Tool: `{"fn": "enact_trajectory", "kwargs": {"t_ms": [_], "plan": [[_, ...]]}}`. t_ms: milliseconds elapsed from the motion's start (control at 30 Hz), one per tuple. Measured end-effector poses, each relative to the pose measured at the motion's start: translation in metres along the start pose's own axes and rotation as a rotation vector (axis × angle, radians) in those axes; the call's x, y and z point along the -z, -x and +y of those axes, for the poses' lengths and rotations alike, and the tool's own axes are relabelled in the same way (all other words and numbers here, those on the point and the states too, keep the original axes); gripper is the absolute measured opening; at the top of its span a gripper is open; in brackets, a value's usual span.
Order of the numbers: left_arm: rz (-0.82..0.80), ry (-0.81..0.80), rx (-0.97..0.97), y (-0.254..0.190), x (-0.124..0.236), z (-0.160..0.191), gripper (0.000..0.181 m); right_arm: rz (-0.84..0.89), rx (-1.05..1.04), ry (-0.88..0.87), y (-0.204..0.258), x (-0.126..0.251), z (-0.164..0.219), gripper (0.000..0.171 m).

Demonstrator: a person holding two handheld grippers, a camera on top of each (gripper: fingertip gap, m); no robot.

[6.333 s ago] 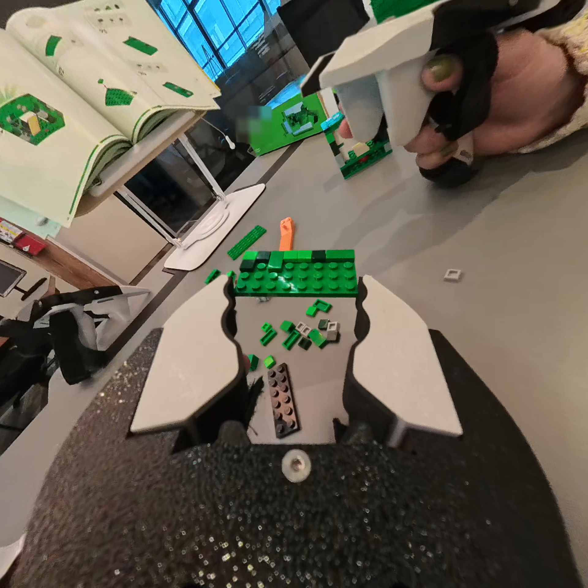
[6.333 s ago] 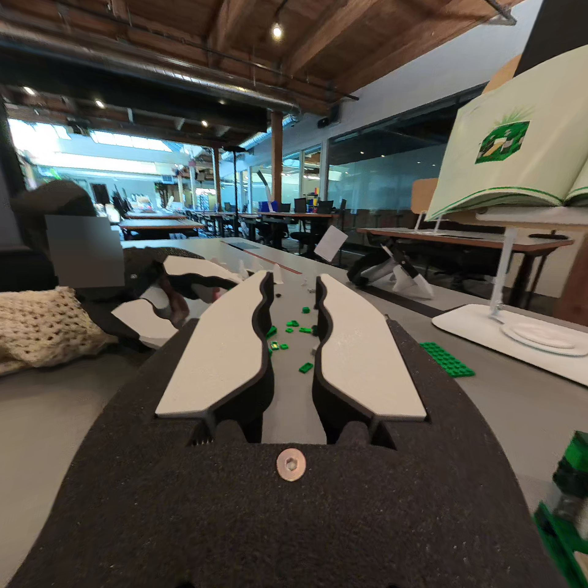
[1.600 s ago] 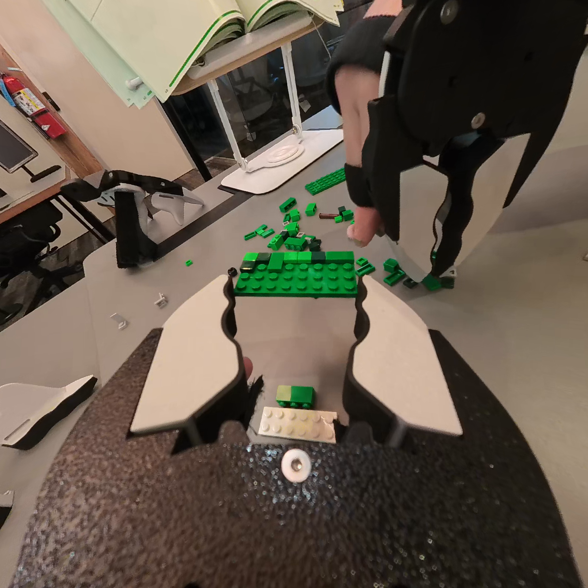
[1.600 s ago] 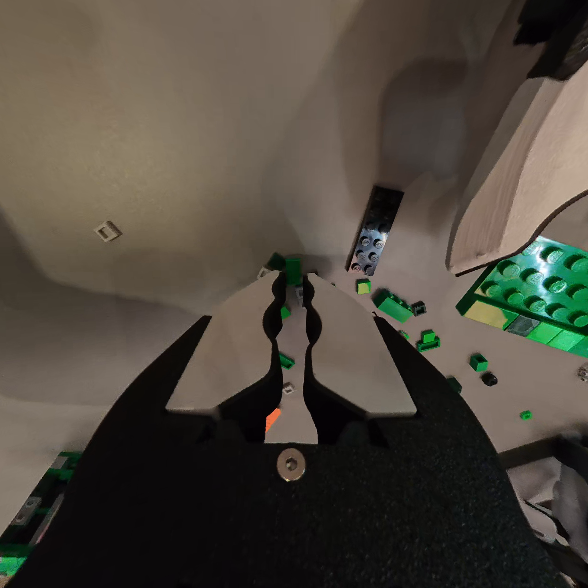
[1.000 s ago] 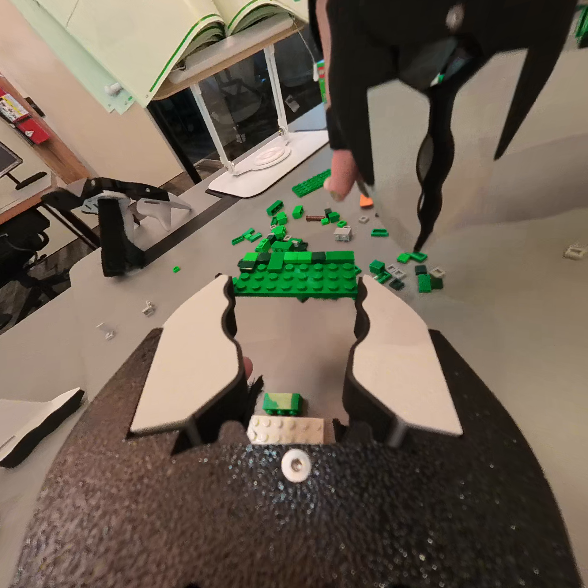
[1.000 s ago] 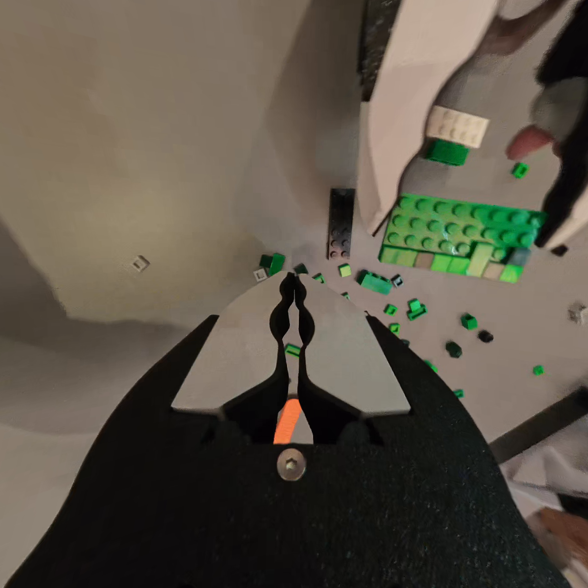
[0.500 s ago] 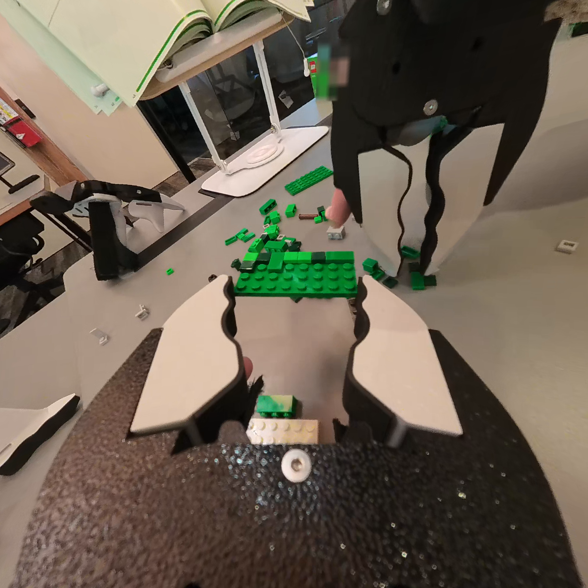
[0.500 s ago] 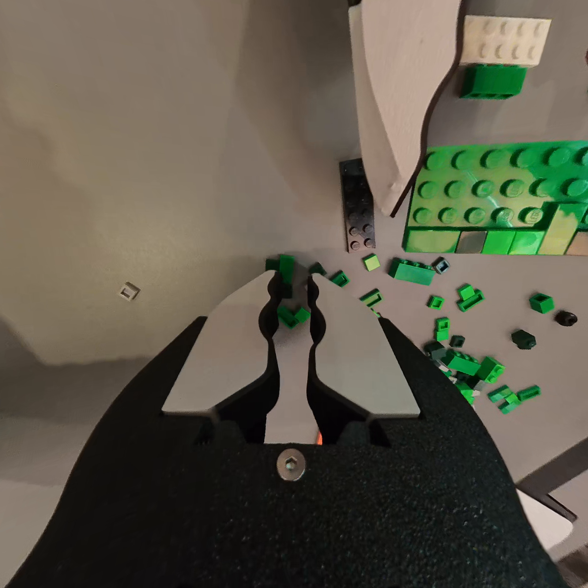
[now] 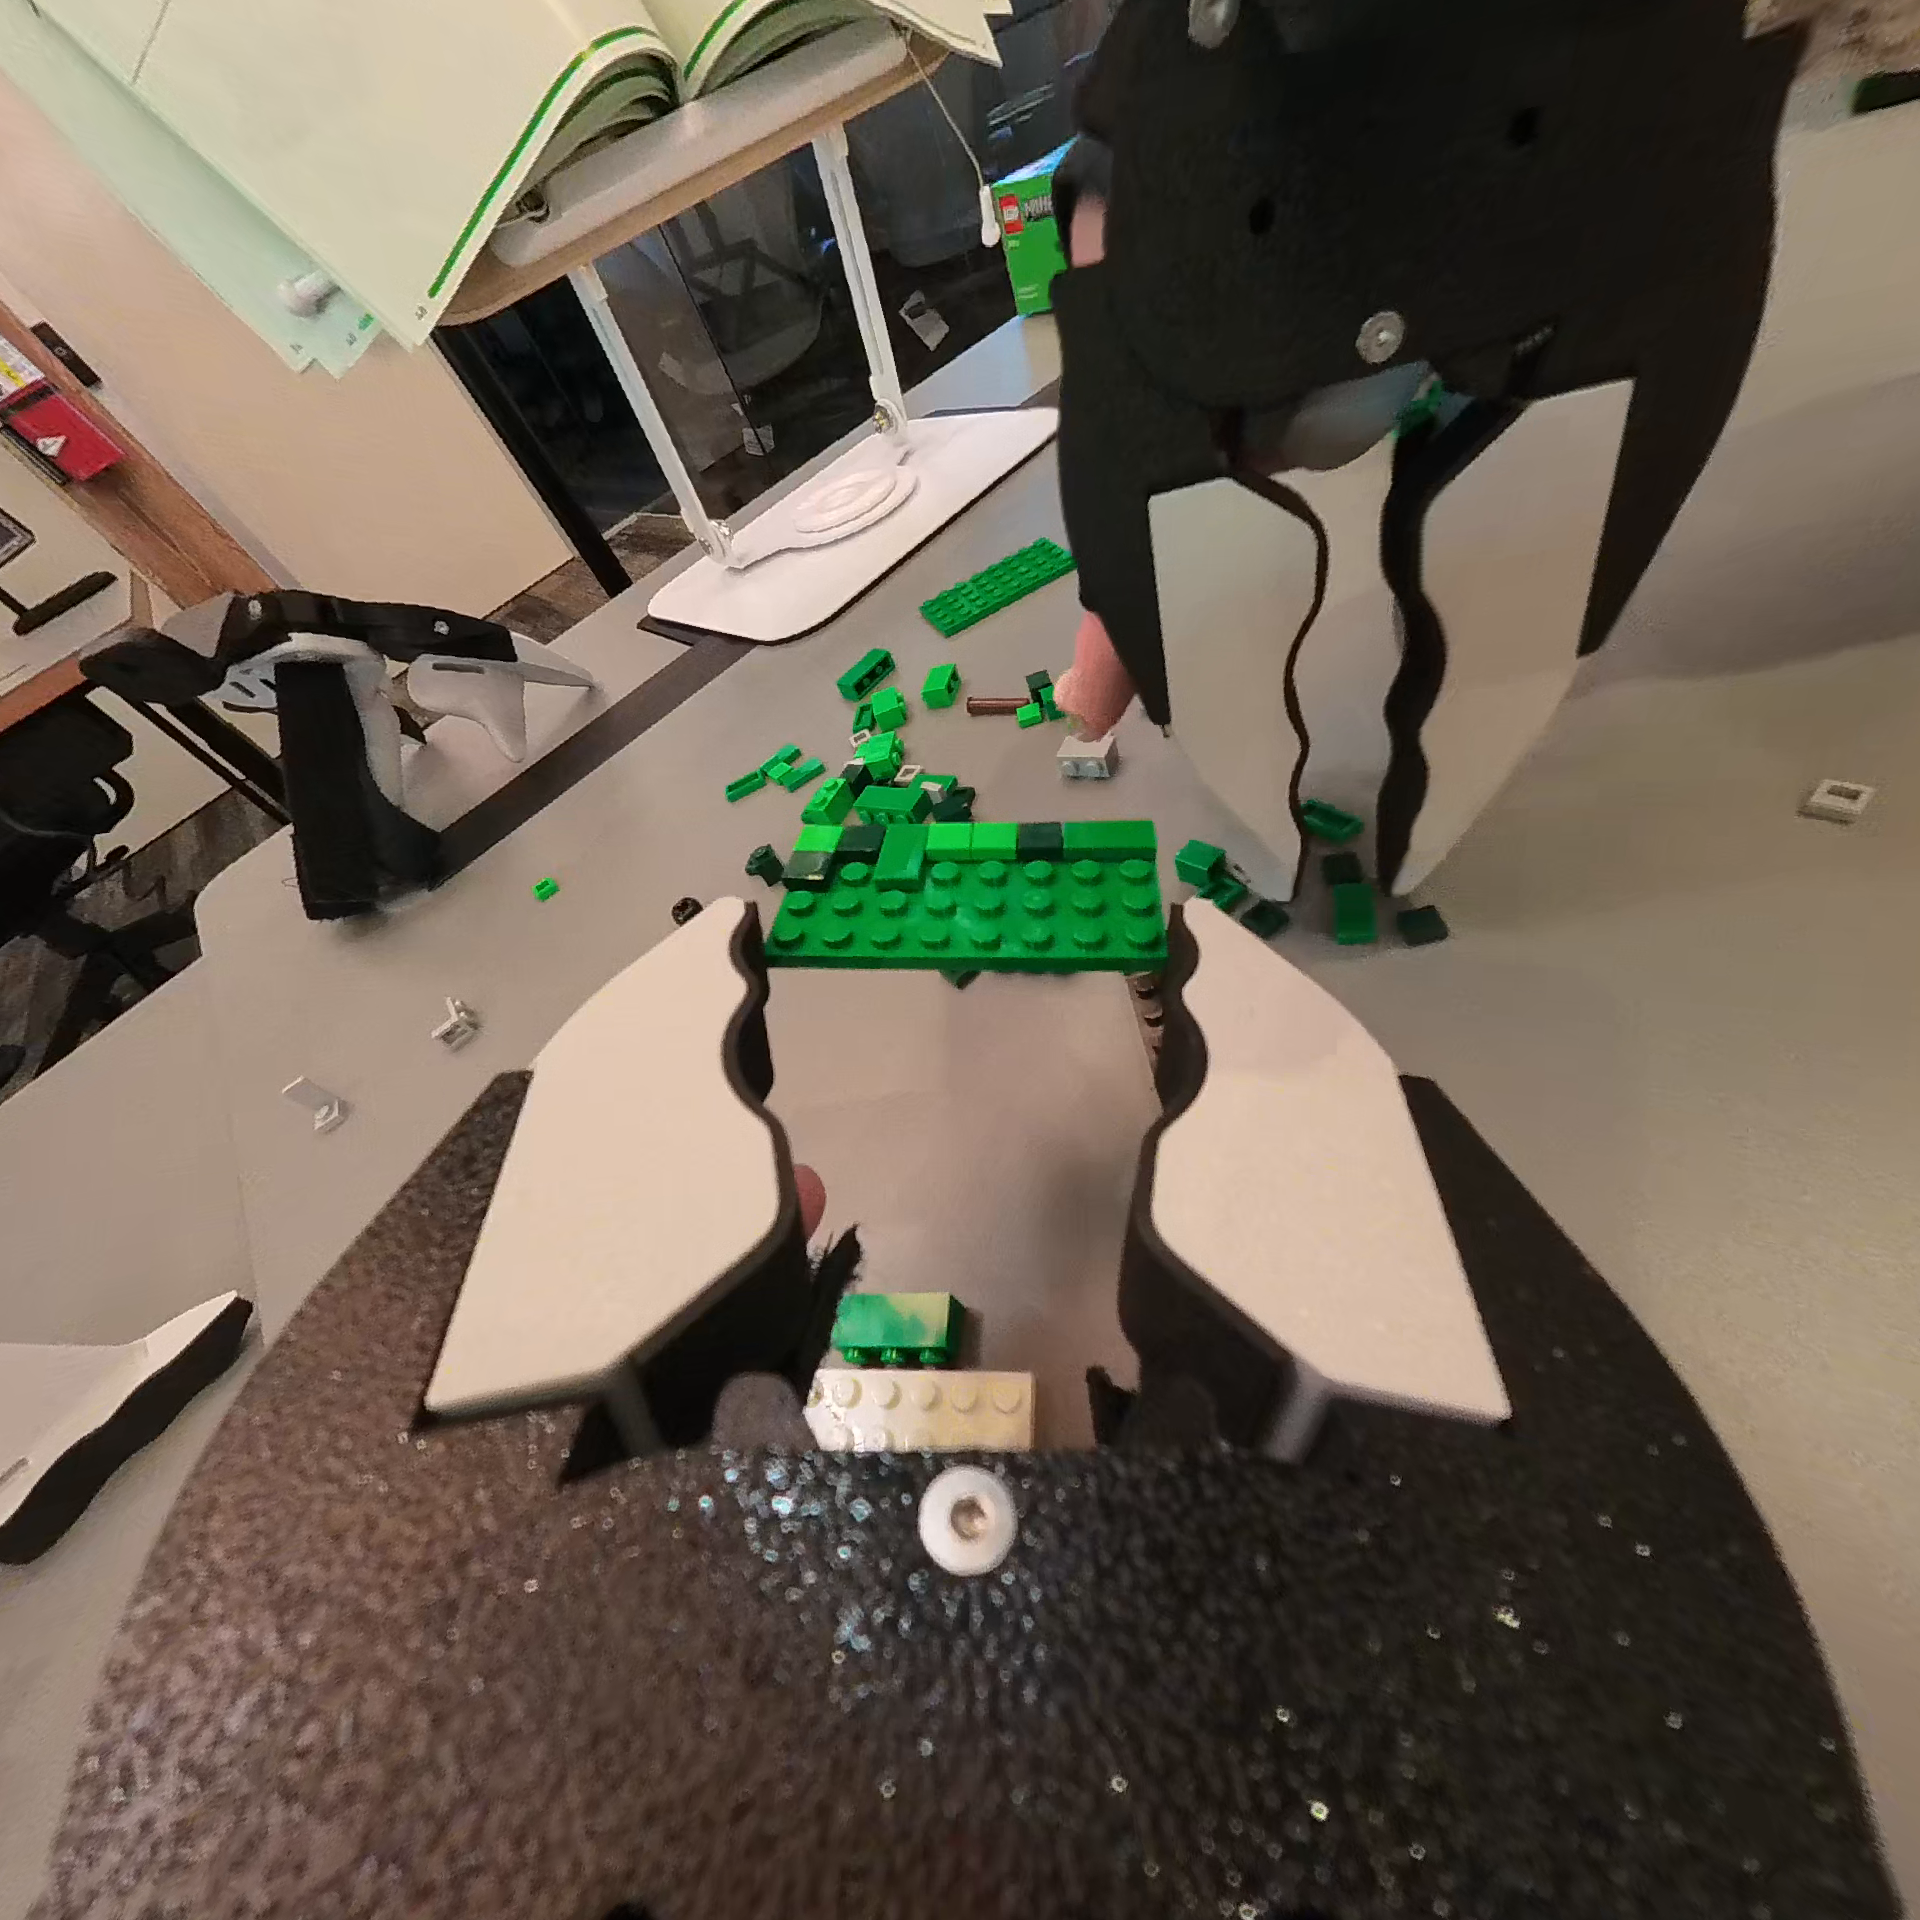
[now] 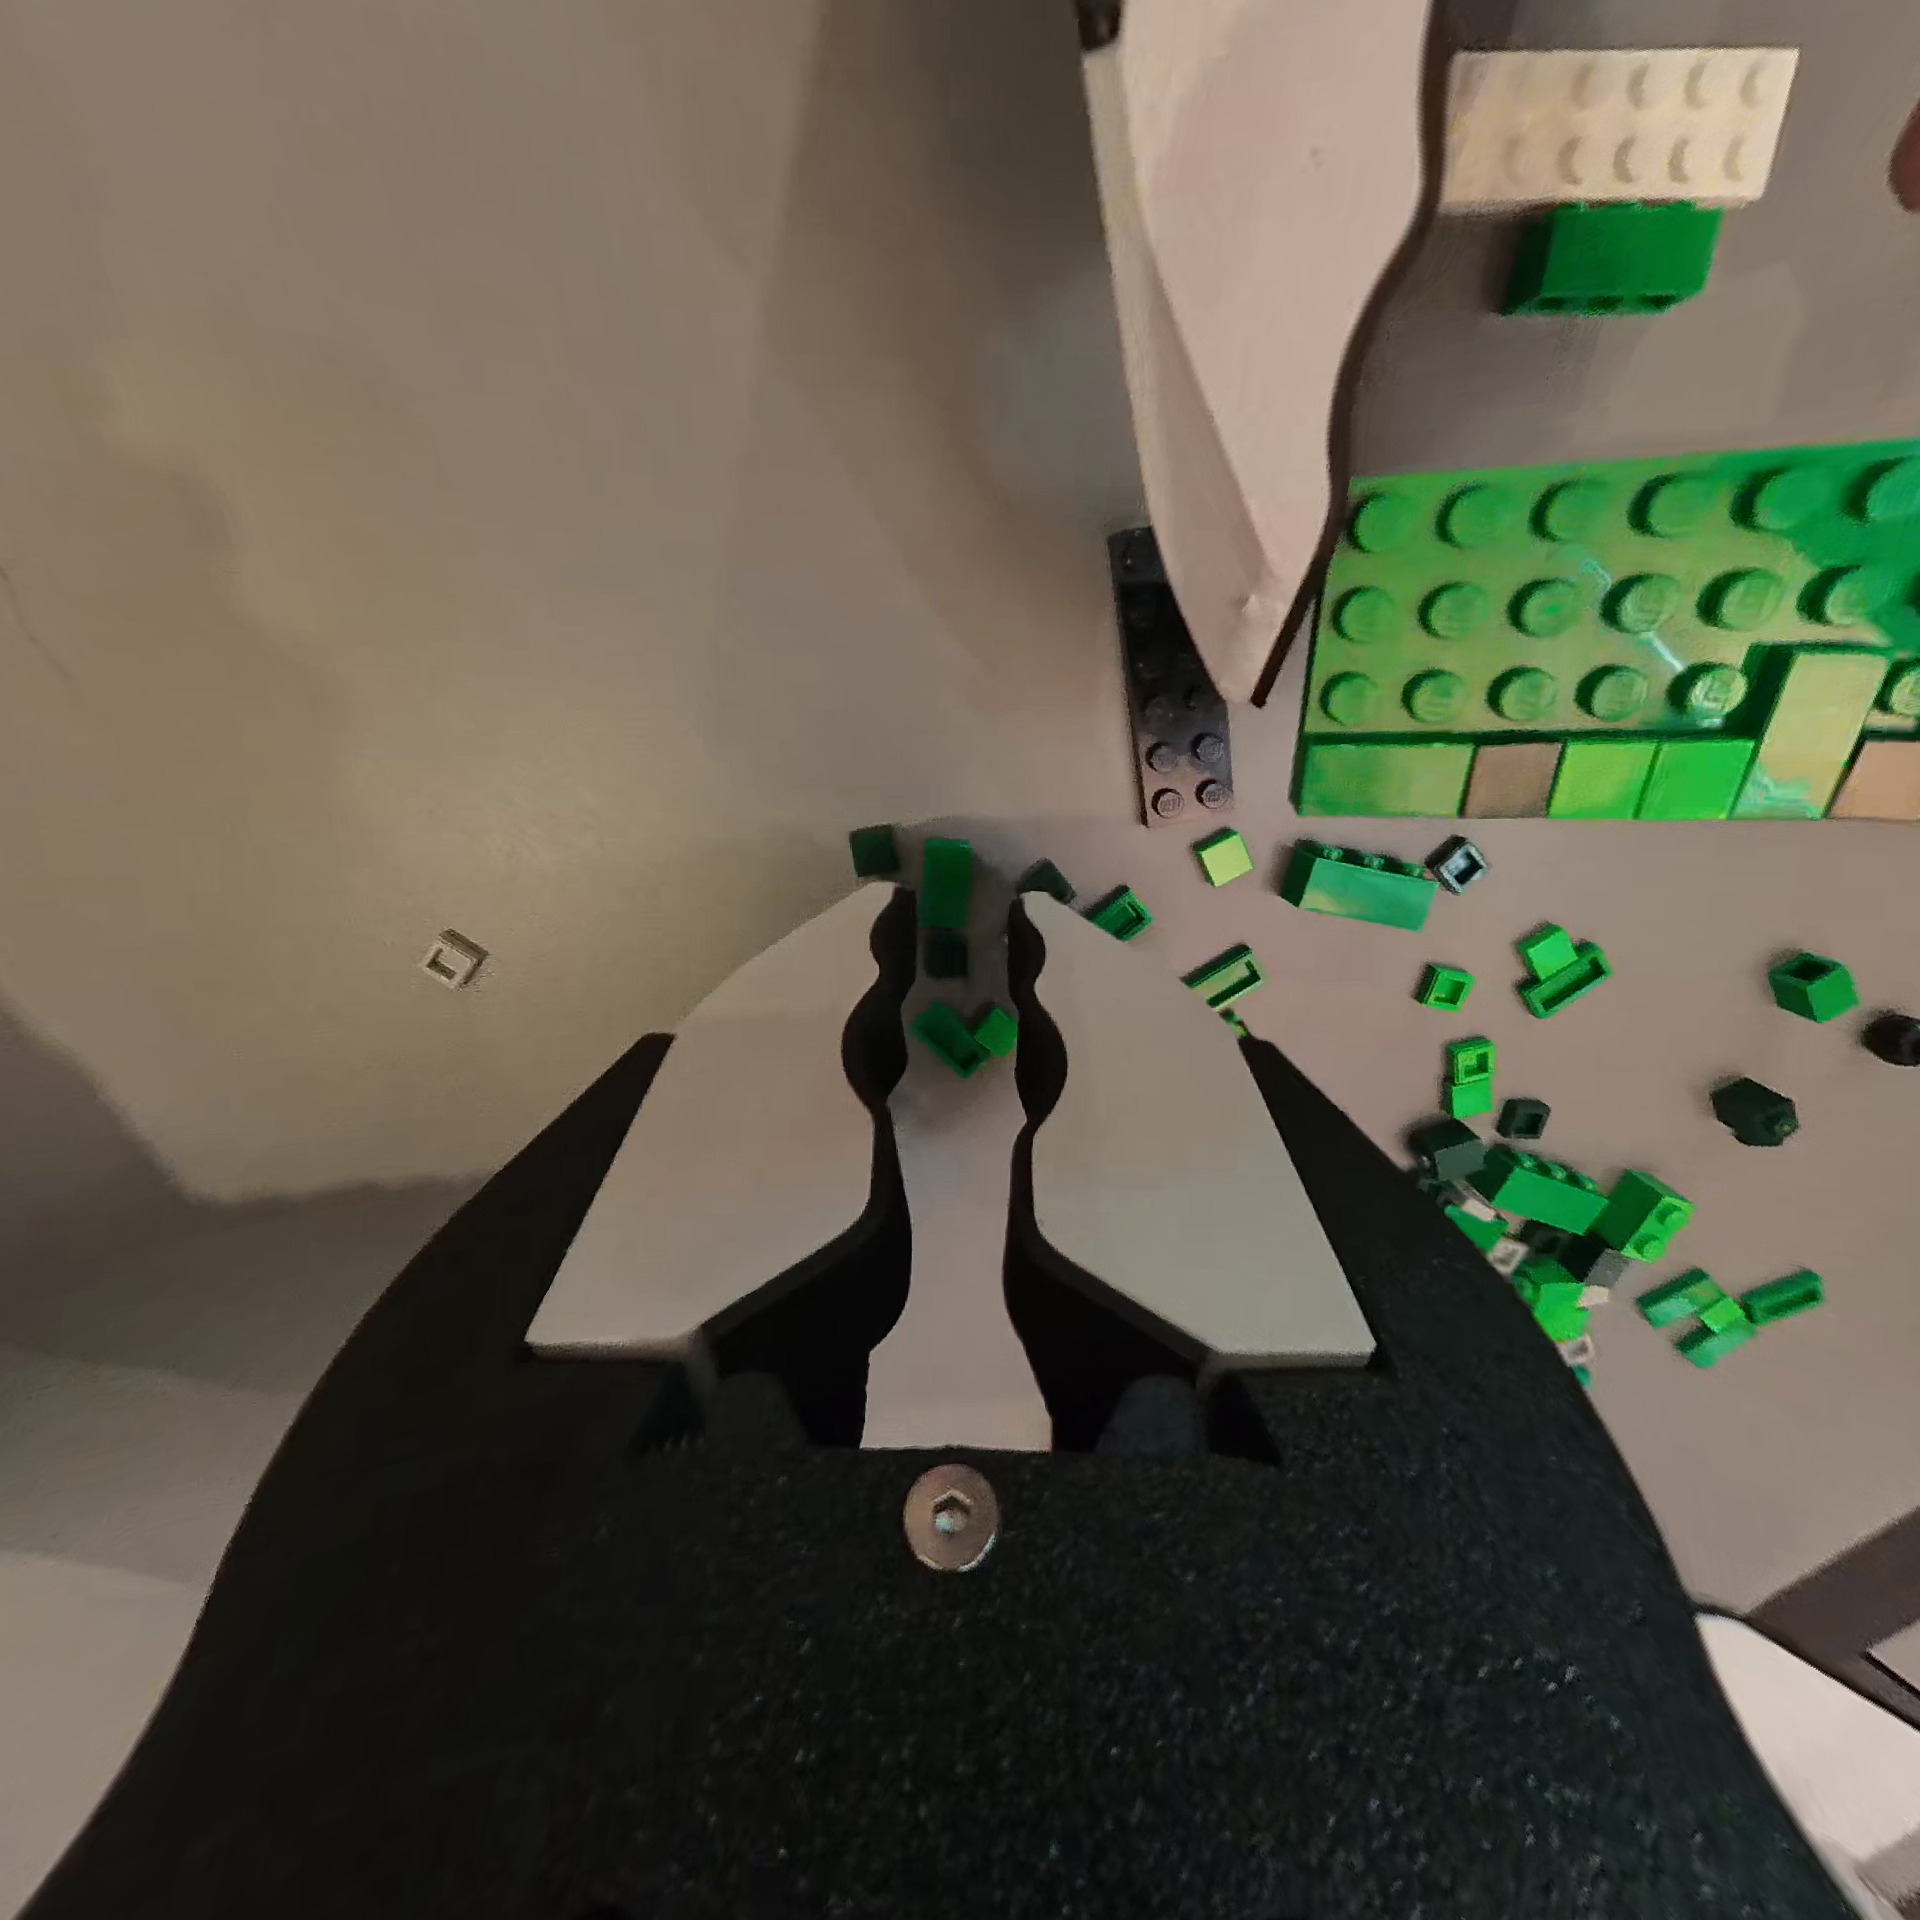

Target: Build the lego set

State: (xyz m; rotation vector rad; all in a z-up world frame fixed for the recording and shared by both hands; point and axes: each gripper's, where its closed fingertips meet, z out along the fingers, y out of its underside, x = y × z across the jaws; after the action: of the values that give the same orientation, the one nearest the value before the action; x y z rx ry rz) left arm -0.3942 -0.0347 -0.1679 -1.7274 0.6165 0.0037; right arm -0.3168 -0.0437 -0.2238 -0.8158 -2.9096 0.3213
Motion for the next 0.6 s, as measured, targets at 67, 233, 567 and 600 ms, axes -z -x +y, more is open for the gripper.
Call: {"fn": "enact_trajectory", "kwargs": {"t_ms": [67,233,567,600], "plan": [[0.001,0.0,0.0,-0.0001,0.0,-0.0001,0.073,-0.006,-0.011,-0.002,-0.0013,-0.0012,-0.0006,0.013],[0.004,0.001,0.001,-0.0008,-0.0002,-0.0001,0.073,-0.04,-0.024,0.012,-0.0003,-0.003,-0.0016,0.008],[0.008,0.004,-0.002,-0.0015,-0.0005,0.0003,0.073,-0.079,-0.038,0.034,0.0017,-0.0047,0.0003,0.011],[0.008,0.004,-0.003,-0.0017,-0.0005,0.0002,0.073,-0.077,-0.041,0.03,0.0014,-0.0048,0.0001,0.011]]}}
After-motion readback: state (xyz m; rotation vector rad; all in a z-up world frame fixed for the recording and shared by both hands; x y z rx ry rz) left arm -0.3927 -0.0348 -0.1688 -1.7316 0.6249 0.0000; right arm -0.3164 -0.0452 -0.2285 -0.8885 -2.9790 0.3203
